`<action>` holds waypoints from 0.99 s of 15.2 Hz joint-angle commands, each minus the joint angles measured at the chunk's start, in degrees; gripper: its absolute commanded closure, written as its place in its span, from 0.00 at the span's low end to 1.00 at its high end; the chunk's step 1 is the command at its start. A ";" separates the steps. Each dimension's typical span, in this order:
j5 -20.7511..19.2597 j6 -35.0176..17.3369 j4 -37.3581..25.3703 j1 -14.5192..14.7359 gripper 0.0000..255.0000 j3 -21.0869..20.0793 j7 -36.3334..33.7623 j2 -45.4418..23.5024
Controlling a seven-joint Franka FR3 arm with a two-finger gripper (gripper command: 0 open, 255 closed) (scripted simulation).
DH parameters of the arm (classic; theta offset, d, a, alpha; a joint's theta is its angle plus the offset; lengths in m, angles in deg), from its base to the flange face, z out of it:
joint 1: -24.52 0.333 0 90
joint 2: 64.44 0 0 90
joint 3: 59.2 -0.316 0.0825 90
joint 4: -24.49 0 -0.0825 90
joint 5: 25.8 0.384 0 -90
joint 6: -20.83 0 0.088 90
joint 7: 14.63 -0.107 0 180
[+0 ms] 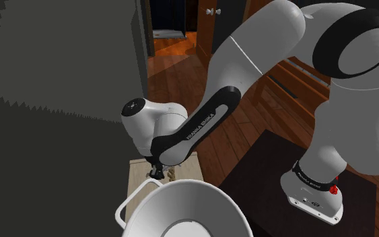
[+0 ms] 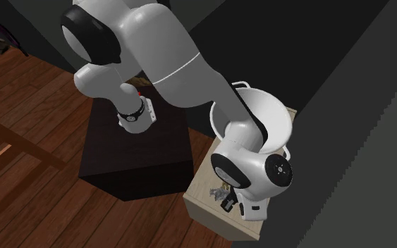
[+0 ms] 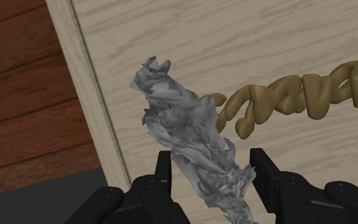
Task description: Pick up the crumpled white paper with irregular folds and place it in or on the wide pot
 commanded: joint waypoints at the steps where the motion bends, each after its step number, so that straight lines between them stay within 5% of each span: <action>1: 0.00 0.00 0.00 0.00 1.00 0.00 0.00 0.00; 15: 0.88 6.05 -0.90 -0.21 1.00 -0.40 0.91 5.21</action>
